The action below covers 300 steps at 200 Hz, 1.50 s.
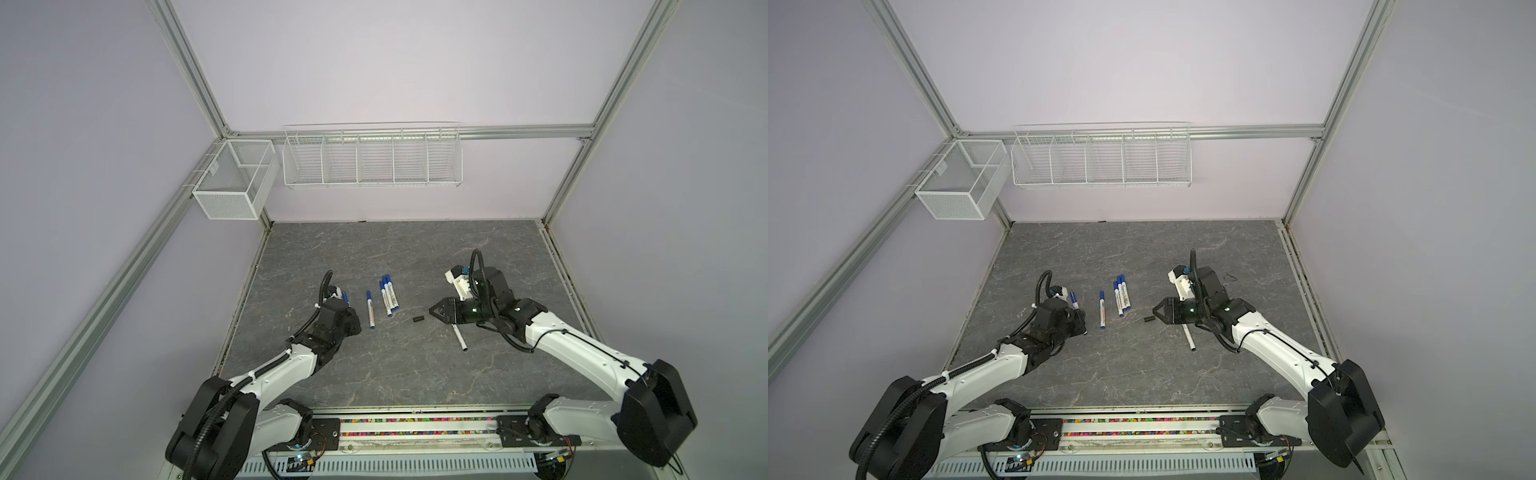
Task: Insert the pens into the pen caps
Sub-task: 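Withdraw the open right gripper while the left gripper sets the capped marker down, then grasp the white black-tipped marker on the table with the right gripper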
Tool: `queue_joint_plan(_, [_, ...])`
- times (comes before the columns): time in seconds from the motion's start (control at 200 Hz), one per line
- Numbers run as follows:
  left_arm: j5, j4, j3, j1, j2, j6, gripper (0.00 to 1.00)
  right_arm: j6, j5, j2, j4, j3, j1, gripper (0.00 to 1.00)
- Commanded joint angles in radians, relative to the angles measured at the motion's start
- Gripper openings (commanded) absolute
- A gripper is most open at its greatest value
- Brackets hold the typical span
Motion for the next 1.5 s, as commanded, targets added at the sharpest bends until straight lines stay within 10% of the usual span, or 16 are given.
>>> queue_joint_plan(0.0, [-0.022, -0.027, 0.061, 0.012, 0.089, -0.024, 0.0, 0.01, 0.034, -0.001, -0.023, -0.018, -0.004, 0.48])
queue_joint_plan(0.585, [0.189, 0.049, 0.223, 0.013, 0.418, -0.131, 0.34, 0.017, 0.234, -0.025, -0.167, -0.06, -0.085, 0.51])
queue_joint_plan(1.494, [0.177, 0.038, 0.023, -0.07, 0.062, -0.081, 0.6, -0.072, 0.445, 0.415, -0.231, 0.081, -0.016, 0.39])
